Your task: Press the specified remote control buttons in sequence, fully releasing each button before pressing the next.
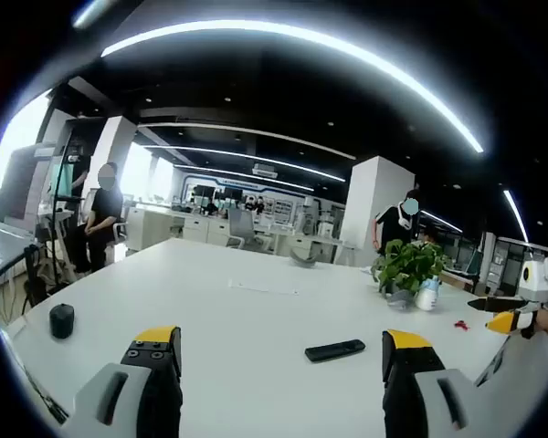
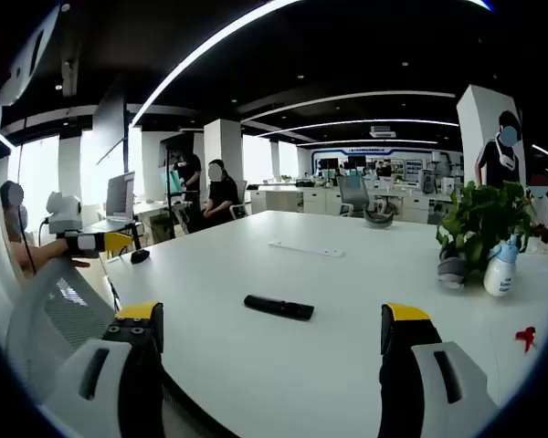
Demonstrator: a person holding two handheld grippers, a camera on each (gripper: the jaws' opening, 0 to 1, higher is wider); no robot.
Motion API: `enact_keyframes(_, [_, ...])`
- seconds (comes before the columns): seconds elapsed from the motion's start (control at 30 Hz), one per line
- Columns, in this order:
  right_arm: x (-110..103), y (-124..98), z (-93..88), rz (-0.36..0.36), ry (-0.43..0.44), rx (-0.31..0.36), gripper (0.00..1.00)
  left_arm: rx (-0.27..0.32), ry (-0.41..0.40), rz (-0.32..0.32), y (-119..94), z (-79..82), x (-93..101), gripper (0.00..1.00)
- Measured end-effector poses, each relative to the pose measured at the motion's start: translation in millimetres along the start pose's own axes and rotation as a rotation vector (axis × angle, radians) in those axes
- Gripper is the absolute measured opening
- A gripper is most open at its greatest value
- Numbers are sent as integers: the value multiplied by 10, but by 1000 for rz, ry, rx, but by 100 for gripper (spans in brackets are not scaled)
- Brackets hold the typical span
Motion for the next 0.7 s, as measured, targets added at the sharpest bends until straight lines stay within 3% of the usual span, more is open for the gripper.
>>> enact_keyframes(0.1, [6, 14, -37, -14, -29, -26, 100, -12, -4, -11, 7, -19, 14, 92])
enact_keyframes(0.2, [28, 13, -66, -46, -69, -53, 100, -82, 25, -71, 40, -107, 127, 88])
enact_keyframes(0.3, [23, -3, -12, -44, -86, -23, 100, -67, 84, -23, 35, -74, 110, 87])
enact_keyframes(0.37, [42, -13, 9, -58, -90, -10, 100, -81, 19, 2, 31, -94, 45, 87])
enact_keyframes(0.43, [46, -1, -5, -51, -76, -20, 100, -82, 17, -26, 36, -96, 79, 87])
enact_keyframes(0.5, [42, 7, -19, -37, -52, -26, 100, -102, 80, -62, 54, -117, 166, 87])
enact_keyframes(0.6, [54, 2, -23, -41, -45, -23, 100, -127, 109, -55, 70, -154, 184, 87])
enact_keyframes(0.7, [24, 10, -34, -19, -44, -27, 100, -95, 98, -38, 47, -109, 145, 88])
Point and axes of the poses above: the point that each gripper's makers call its tool centre point, and the gripper's own axes: y roughly forward along the fingers, x roughly to its right, z roughly out of its top, the point moved 2 cm from there along -y, roughly backward along the fingers, and after that the axes turned 10 degrees about -x, right-handed, at the moved point
